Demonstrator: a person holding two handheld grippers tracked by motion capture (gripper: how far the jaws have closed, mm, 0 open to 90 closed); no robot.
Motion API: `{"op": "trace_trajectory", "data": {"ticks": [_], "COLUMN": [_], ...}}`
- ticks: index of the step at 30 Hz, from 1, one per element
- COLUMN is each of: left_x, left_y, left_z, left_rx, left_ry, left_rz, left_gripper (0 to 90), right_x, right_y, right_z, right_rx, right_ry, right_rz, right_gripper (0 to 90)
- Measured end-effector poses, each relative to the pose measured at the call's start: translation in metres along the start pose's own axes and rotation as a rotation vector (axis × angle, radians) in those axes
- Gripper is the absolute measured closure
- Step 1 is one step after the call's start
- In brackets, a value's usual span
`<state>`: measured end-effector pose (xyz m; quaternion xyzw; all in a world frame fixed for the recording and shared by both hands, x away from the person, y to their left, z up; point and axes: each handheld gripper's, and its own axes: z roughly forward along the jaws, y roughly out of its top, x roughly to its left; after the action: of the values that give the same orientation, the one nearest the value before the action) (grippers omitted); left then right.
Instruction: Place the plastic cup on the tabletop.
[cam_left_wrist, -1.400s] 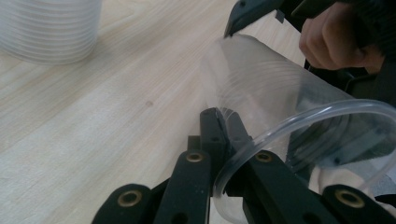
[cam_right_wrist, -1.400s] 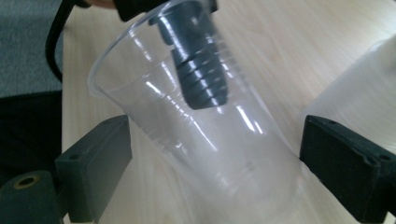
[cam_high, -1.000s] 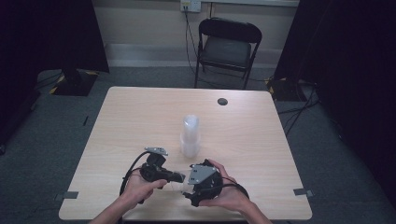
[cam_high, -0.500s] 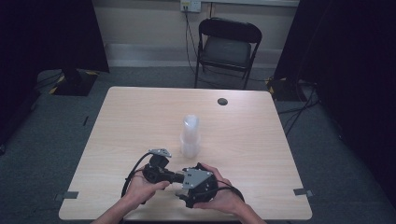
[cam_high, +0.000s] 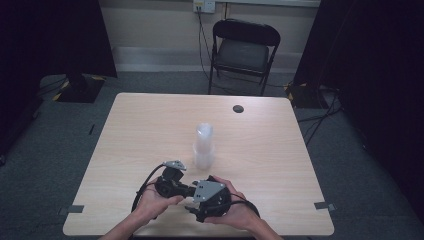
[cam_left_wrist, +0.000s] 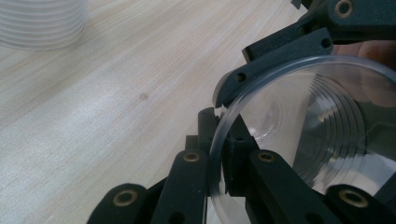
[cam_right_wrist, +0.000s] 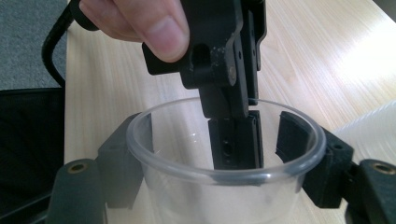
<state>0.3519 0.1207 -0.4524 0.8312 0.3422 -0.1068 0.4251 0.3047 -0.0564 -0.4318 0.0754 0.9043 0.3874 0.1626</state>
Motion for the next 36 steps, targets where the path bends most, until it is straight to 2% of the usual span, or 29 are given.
{"op": "trace_trajectory", "data": {"ticks": [6,10,18,21,26,29,32,36], "left_x": [0.004,0.005,0.005,0.003,0.002,0.001,0.0,0.0], "left_y": [0.0,-0.003,-0.002,-0.002,-0.004,-0.004,-0.003,-0.004], "left_z": [0.0,0.0,-0.003,-0.005,-0.009,-0.01,-0.011,-0.012], "left_rx": [0.0,-0.03,-0.076,-0.08,-0.101,-0.112,-0.124,-0.141], "left_ry": [0.005,0.013,0.018,0.023,0.022,0.032,0.037,0.05], "left_rz": [0.006,0.01,0.024,0.041,0.039,0.053,0.061,0.06], "left_gripper": [86.6,84.5,81.8,79.7,77.8,71.3,70.8,66.4], "right_x": [-0.004,-0.009,-0.012,-0.013,-0.014,-0.015,-0.017,-0.016], "right_y": [-0.001,-0.004,-0.005,-0.005,-0.005,-0.005,-0.008,-0.008], "right_z": [0.0,0.001,-0.001,-0.002,-0.003,-0.003,-0.003,-0.004], "right_rx": [0.002,0.004,-0.006,-0.015,-0.021,-0.018,-0.019,-0.012], "right_ry": [0.007,0.009,-0.005,-0.007,-0.01,-0.025,-0.027,-0.041], "right_rz": [0.024,0.063,0.089,0.094,0.1,0.103,0.118,0.11], "right_gripper": [29.1,30.0,30.2,30.3,30.6,30.8,30.9,31.1]}}
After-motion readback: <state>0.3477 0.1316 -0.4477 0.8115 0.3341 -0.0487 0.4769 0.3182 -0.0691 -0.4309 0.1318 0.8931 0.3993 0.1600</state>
